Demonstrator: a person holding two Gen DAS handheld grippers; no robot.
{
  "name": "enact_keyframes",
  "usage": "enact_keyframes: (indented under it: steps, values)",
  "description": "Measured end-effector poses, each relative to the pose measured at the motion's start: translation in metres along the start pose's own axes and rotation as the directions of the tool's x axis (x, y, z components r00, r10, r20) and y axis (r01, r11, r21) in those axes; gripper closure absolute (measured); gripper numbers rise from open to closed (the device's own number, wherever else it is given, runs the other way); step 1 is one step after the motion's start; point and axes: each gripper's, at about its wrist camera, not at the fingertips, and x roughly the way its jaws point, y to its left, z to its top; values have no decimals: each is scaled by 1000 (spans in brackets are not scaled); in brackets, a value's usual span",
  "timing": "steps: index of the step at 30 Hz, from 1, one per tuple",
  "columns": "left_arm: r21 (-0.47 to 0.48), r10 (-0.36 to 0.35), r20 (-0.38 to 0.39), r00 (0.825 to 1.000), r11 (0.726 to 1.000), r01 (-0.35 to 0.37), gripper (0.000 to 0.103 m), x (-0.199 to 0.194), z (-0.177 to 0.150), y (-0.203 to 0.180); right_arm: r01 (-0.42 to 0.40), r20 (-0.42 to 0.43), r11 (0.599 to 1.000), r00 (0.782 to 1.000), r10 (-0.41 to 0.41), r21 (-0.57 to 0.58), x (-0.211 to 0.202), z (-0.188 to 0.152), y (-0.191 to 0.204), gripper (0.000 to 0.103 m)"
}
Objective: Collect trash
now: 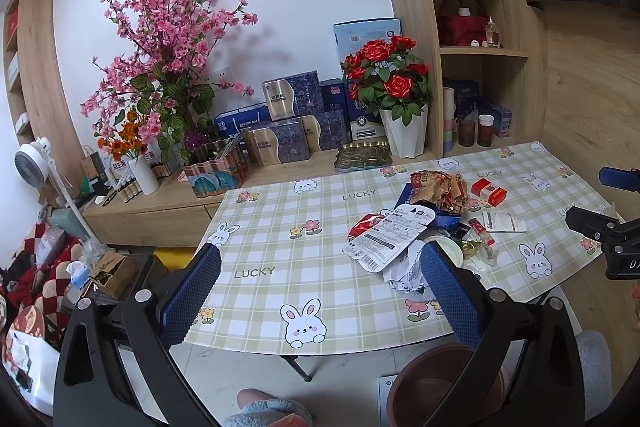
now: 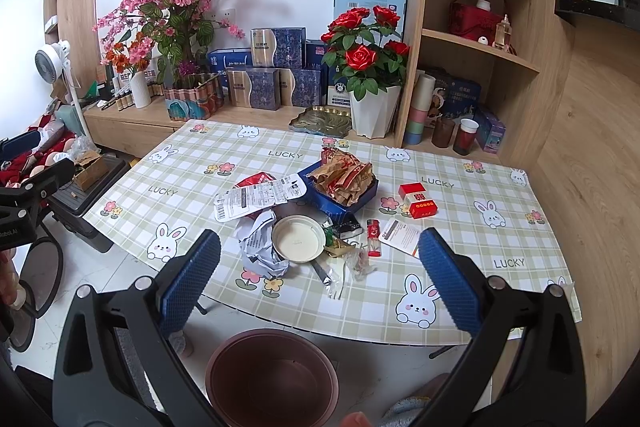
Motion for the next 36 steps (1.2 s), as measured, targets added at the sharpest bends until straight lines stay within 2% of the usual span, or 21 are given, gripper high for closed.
enact_keyframes:
  steps: [12,15,18,22,24,27,28,32,36]
  values:
    - [-8,-7,-2,1000,1000,7,5,3,-1,-2,-2,-2,1000,1000,2,0,1,0,0,5]
    - [-28,-29,3,1000,999,29,5,6,-3,-1,-2,-3,1000,1000,2,-1,4,-2,-7,5]
    - [-44,-82,-6,997,996,82,5,9,-8,2,-3,0,1000,1000,3,3,6,-4,-8,5]
    - [-57,-89,-26,996,995,88,5,18,-15,2,-18,-9,999,1000,18,41,14,-13,-5,5]
    - [-53,-98,-13,995,994,98,5,21,-20,3,-17,-17,998,1000,18,64,21,-24,-11,5]
    - [-63,-132,92,987,988,138,5,24,-31,9,-17,-42,996,999,21,85,32,-34,-20,5]
    - [-68,-131,104,986,988,139,5,27,-33,11,-12,-62,994,998,19,107,42,-43,-26,5]
    - [-67,-128,-4,992,990,128,5,63,-41,12,-15,-129,987,991,36,162,69,-60,-38,5]
    - [-63,-124,-80,989,991,120,5,91,-51,8,-22,-135,983,990,48,182,81,-69,-43,5]
